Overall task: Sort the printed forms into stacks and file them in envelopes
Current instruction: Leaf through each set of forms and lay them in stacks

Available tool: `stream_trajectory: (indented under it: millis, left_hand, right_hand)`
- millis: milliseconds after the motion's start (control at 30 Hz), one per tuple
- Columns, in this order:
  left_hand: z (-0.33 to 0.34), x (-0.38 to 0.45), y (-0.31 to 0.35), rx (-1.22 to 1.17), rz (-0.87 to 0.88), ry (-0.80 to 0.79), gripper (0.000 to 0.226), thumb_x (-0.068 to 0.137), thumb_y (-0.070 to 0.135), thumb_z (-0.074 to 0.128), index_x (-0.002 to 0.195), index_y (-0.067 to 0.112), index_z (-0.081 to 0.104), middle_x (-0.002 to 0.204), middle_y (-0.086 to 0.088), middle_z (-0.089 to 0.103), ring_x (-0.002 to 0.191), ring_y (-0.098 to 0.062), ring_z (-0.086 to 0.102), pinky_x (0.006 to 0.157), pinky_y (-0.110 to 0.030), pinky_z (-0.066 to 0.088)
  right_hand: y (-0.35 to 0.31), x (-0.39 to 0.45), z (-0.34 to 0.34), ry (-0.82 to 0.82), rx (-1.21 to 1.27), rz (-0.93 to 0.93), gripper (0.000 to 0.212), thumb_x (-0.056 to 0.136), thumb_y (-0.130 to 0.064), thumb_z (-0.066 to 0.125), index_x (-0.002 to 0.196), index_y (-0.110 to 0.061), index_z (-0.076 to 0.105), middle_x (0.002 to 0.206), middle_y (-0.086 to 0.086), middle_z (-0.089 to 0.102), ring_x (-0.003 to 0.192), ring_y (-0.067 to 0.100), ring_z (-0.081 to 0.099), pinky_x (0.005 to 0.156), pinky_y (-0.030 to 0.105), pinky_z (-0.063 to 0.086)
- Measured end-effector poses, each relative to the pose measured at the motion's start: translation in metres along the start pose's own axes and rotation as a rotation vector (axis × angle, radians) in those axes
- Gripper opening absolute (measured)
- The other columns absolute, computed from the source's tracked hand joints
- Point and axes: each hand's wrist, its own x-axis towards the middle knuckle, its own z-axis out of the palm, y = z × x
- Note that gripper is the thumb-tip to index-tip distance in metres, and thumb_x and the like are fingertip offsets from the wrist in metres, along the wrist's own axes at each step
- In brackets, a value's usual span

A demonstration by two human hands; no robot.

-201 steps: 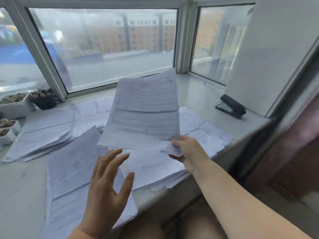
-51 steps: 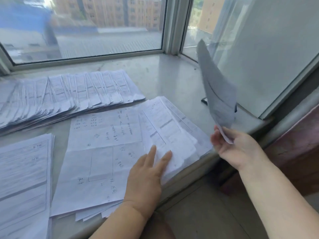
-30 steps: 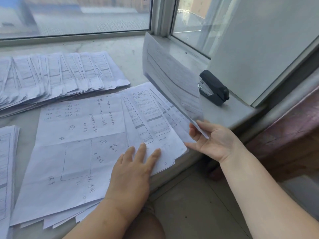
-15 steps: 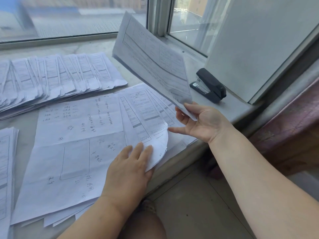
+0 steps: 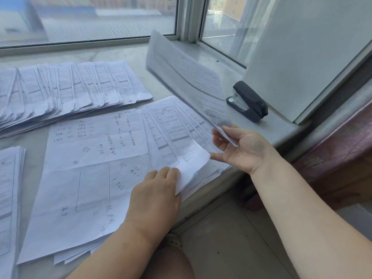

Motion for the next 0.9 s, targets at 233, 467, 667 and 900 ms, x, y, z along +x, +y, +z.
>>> stream_trajectory:
  millis: [233,467,667,900]
  left_hand:
    - [0.0,0.0,-0.007,-0.025,-0.112,0.049,0.016,0.089,0.012,0.049,0.102,0.022,0.048,0.055,0.01,0.029,0.052,-0.016,0.028,0.043,-0.024,0.01]
    - [-0.002,0.001,-0.007,-0.037,-0.154,0.04,0.012,0.097,0.024,0.034,0.106,0.024,0.041,0.059,0.008,0.032,0.055,-0.016,0.031,0.045,-0.028,0.014]
    - [0.001,0.0,-0.001,-0.005,-0.064,0.001,0.027,0.089,0.048,0.039,0.106,0.028,0.048,0.101,0.013,0.052,0.093,-0.015,0.051,0.062,-0.026,0.027]
    - [0.008,-0.003,-0.007,-0.191,-0.114,0.138,0.037,0.086,0.002,0.041,0.117,0.019,0.051,0.102,0.0,0.06,0.078,-0.024,0.05,0.061,-0.024,0.028]
  right_hand:
    - [0.029,-0.03,-0.021,0.039,0.056,0.045,0.019,0.084,-0.011,0.056,0.1,-0.017,0.064,0.071,0.002,0.067,0.062,0.016,0.067,0.079,0.063,0.05]
    - [0.034,-0.034,-0.017,0.074,0.059,0.04,0.021,0.091,-0.01,0.053,0.08,-0.013,0.071,0.069,0.007,0.067,0.064,0.018,0.068,0.077,0.06,0.052]
    - [0.027,-0.014,0.012,0.005,0.09,-0.028,0.018,0.094,-0.008,0.048,0.095,-0.013,0.066,0.071,0.007,0.067,0.067,0.018,0.065,0.091,0.059,0.045]
    - [0.004,-0.018,0.022,0.071,-0.028,-0.211,0.022,0.097,-0.007,0.046,0.1,-0.016,0.066,0.078,0.006,0.07,0.068,0.019,0.067,0.081,0.049,0.058]
